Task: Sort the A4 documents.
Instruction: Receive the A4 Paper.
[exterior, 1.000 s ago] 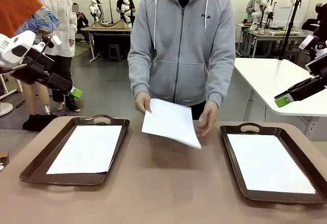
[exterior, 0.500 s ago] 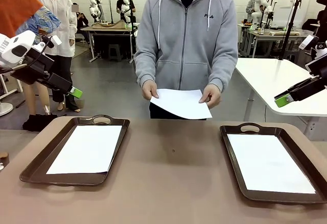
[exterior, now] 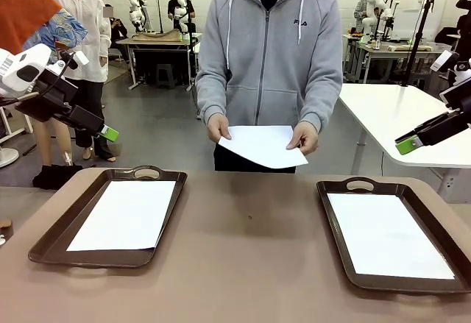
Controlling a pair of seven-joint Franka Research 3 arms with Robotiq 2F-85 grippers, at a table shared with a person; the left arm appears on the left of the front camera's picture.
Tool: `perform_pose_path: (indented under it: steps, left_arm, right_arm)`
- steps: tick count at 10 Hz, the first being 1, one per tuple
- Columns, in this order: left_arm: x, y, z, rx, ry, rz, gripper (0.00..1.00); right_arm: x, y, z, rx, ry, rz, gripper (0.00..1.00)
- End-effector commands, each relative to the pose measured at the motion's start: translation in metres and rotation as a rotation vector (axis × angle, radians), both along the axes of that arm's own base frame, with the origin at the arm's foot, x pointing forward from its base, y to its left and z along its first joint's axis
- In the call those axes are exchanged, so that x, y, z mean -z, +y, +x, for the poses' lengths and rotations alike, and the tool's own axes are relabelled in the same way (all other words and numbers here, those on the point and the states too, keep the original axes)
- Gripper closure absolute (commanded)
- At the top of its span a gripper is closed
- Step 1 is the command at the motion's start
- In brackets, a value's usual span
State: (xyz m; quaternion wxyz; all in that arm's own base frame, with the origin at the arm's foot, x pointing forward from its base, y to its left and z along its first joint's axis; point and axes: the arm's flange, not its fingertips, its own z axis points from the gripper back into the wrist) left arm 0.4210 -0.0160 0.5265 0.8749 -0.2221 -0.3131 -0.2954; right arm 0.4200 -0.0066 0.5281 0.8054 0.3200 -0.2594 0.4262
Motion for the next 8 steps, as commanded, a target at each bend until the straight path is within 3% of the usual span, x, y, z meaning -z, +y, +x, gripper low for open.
perform_pose_path:
  steps: [1, 8]
  left_arm:
    - [-0.0009, 0.0006, 0.0017, 0.003, -0.001, -0.009, 0.00]
    - [-0.0009, 0.0006, 0.0017, 0.003, -0.001, -0.009, 0.00]
  right_arm:
    - [-0.0003, 0.0009, -0.0003, -0.004, -0.001, 0.004, 0.00]
    - [-0.0003, 0.0009, -0.0003, -0.004, -0.001, 0.004, 0.00]
